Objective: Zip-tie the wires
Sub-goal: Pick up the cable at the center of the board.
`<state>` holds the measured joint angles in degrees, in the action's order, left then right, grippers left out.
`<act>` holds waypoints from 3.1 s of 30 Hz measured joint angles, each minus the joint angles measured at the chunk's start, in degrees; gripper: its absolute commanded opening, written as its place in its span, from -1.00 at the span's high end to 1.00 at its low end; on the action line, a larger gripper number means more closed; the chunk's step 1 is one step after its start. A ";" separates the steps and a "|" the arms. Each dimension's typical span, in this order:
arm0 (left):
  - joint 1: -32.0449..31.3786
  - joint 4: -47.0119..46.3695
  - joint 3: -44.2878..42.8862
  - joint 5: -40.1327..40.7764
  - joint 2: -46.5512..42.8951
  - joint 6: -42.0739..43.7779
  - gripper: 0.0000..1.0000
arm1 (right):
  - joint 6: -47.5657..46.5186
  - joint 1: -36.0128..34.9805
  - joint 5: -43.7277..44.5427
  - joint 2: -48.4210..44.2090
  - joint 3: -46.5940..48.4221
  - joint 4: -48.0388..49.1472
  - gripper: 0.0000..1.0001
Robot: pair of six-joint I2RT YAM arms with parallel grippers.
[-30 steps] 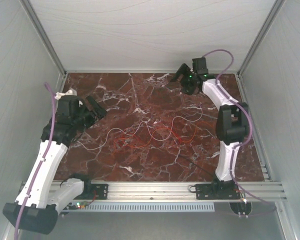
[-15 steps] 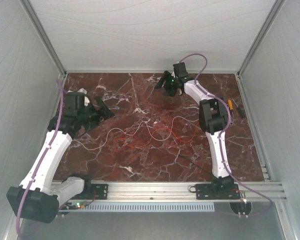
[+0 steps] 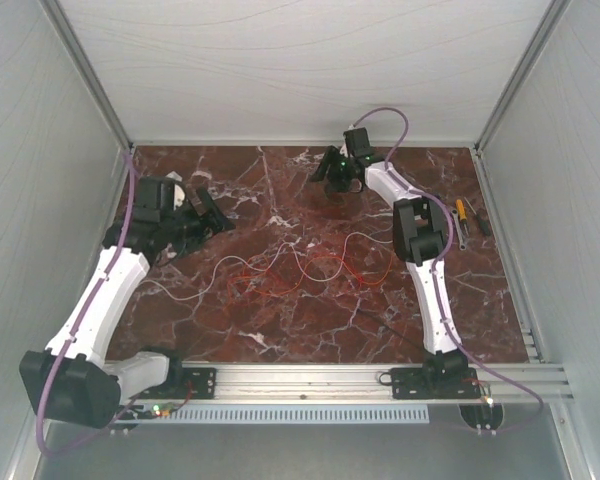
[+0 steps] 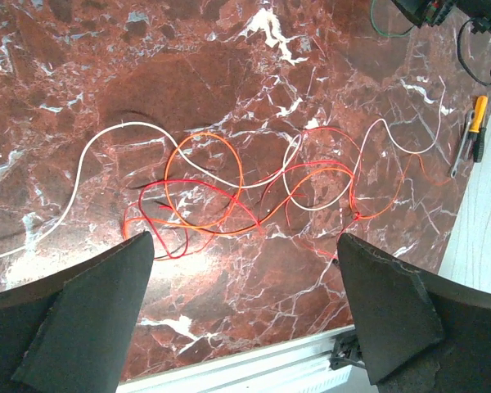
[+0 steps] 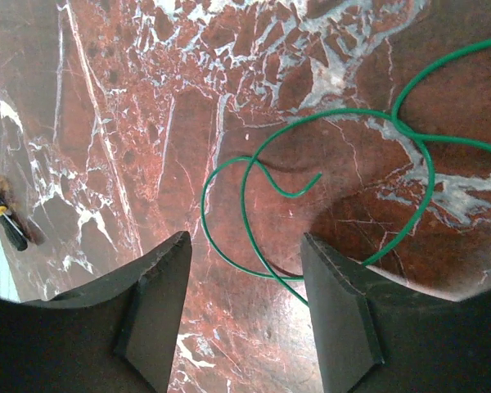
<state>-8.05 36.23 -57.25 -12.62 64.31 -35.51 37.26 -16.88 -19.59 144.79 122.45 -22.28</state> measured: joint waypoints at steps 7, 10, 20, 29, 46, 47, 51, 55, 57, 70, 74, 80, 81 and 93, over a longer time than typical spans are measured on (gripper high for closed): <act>0.00 -0.39 -1.27 -1.20 2.34 -0.02 -0.83 | -1.62 -0.11 -0.11 1.29 1.22 -0.02 0.62; 0.00 -0.46 -1.51 -1.66 2.97 -0.02 -0.82 | -1.88 -0.15 -0.42 2.01 1.64 -0.02 0.72; 0.00 -0.66 -1.60 -2.93 3.34 -0.15 -0.79 | -2.38 -0.22 -1.29 2.86 3.78 -0.04 1.00; 0.00 -1.55 -1.70 -3.96 3.50 -0.31 -0.79 | -2.45 0.09 -2.89 0.81 4.28 -0.63 1.00; 0.00 -7.39 -1.79 -6.51 3.78 -1.18 -0.78 | -0.39 1.60 -10.67 -18.64 4.20 1.18 1.00; 0.00 -7.82 -1.79 -6.51 3.78 -1.38 -0.78 | -0.11 1.60 -11.21 -19.23 4.11 1.42 1.00; -0.48 -10.14 -1.79 -6.45 3.78 -2.32 -0.77 | 1.20 1.53 -13.22 -21.99 2.93 2.34 1.00; -1.33 -13.35 -1.79 -6.49 3.78 -2.97 -0.76 | 1.97 1.18 -15.15 -25.00 1.62 3.48 1.00; -1.88 -15.52 -1.79 -6.47 3.76 -3.04 -0.74 | 2.58 1.03 -16.11 -26.56 1.16 3.89 1.00; -13.49 -42.27 1.36 -0.35 1.40 8.50 -0.63 | 4.17 -1.53 -17.99 -33.70 2.97 -1.53 1.00; -13.90 -46.36 0.61 -1.46 4.22 9.97 -0.58 | 4.79 -2.82 -17.92 -36.74 2.43 -3.30 1.00; -14.53 -48.65 -1.55 -3.74 7.56 10.47 -0.55 | 5.75 -4.17 -17.64 -42.12 0.28 -4.13 1.00; -14.58 -49.03 -1.92 -3.93 7.98 10.47 -0.54 | 5.79 -4.24 -17.57 -42.75 0.09 -4.20 1.00; -15.76 -52.28 -7.19 -10.78 13.35 11.10 -0.51 | 6.82 -4.68 -17.03 -44.30 -0.11 -4.96 1.00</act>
<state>-23.81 -16.05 -64.45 -23.40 77.67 -24.40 44.07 -21.56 -36.62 100.49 122.34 -27.24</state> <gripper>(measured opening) 0.755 0.004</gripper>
